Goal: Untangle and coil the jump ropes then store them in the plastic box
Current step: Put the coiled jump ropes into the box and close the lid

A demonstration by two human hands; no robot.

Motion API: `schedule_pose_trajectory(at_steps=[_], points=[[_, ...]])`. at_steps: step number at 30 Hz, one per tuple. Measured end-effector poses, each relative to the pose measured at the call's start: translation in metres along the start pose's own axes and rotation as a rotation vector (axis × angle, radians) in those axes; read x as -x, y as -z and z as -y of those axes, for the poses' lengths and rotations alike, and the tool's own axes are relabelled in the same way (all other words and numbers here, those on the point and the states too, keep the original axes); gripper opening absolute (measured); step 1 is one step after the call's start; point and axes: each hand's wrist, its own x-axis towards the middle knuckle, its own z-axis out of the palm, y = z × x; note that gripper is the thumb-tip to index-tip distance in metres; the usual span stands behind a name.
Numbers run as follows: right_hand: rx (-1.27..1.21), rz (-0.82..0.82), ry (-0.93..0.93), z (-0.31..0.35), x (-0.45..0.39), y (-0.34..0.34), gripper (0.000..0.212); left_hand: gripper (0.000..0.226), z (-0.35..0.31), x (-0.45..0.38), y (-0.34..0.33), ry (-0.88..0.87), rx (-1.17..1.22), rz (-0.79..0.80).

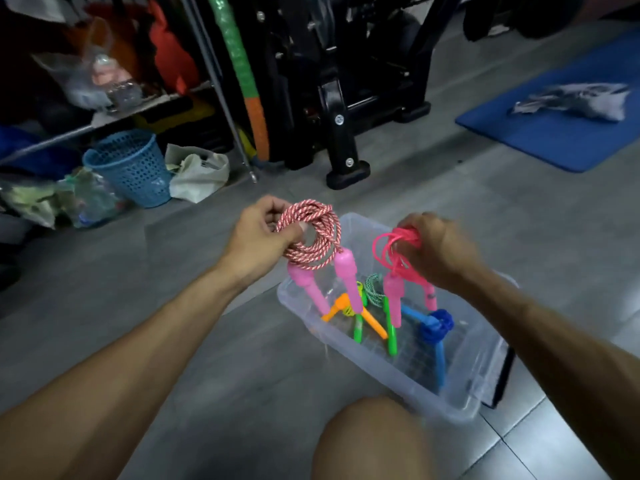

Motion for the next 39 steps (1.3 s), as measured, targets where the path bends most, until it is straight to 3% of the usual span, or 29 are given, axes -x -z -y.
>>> schedule_pose_trajectory(at_steps=[5,15,21,26,33,39], points=[[-0.027,0.117,-0.064,-0.044,0.027,-0.029,0.019,0.019,0.015,-0.020,-0.048,0.057,0.094,0.003],[-0.012,0.284,-0.209,-0.120,0.013,-0.127,0.019,0.016,0.168,-0.041,-0.157,0.398,-0.105,0.360],[-0.015,0.234,-0.265,-0.155,-0.024,-0.169,0.025,0.025,0.218,-0.081,-0.187,0.314,-0.372,0.399],[0.056,0.231,-0.279,-0.167,-0.041,-0.176,0.032,0.029,0.223,-0.092,-0.184,0.188,-0.595,0.549],[0.115,0.140,-0.227,-0.139,-0.030,-0.139,0.038,0.031,0.170,-0.050,-0.151,-0.142,-0.815,0.627],[0.210,0.088,-0.204,-0.097,0.023,-0.066,0.041,0.027,0.119,0.002,-0.146,-0.336,-0.836,0.682]])
